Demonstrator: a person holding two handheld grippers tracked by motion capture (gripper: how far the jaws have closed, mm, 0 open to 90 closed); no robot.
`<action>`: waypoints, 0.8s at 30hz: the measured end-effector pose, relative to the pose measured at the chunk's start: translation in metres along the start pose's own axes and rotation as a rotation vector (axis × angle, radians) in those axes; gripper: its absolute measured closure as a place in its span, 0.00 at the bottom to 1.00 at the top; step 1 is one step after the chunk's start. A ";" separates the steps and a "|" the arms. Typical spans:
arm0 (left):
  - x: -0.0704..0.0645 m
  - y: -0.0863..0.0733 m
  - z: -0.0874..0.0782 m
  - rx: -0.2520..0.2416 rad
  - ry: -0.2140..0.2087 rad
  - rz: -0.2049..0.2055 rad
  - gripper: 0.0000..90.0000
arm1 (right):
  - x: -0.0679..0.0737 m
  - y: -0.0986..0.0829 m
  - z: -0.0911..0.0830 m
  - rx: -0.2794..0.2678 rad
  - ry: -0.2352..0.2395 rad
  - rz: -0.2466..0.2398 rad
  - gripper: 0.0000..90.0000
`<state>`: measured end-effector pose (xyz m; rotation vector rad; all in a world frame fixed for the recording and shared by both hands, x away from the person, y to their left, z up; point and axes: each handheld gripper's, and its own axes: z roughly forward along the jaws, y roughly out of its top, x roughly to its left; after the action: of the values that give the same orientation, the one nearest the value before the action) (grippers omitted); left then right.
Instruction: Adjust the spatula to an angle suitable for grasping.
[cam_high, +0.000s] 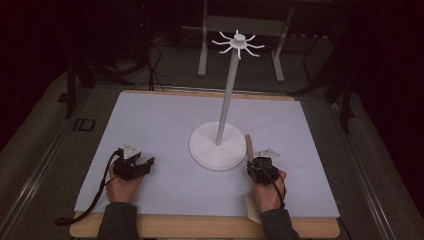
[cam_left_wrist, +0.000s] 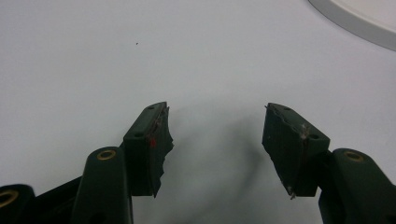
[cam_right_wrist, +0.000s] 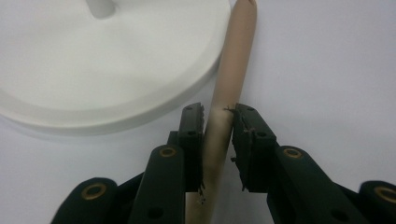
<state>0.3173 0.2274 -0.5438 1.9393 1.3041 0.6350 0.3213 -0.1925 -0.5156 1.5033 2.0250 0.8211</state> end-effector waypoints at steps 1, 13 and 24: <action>0.000 0.000 0.000 -0.001 0.000 0.000 0.46 | 0.000 0.001 -0.001 -0.001 0.005 -0.005 0.83; 0.000 0.000 0.000 0.000 -0.001 0.000 0.46 | 0.014 0.008 0.003 0.039 0.115 -0.128 0.81; 0.000 0.000 0.001 0.000 -0.002 -0.004 0.46 | 0.003 0.032 0.024 0.206 0.199 -0.091 0.74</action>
<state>0.3177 0.2271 -0.5440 1.9367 1.3065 0.6315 0.3584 -0.1785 -0.5103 1.4734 2.3691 0.7707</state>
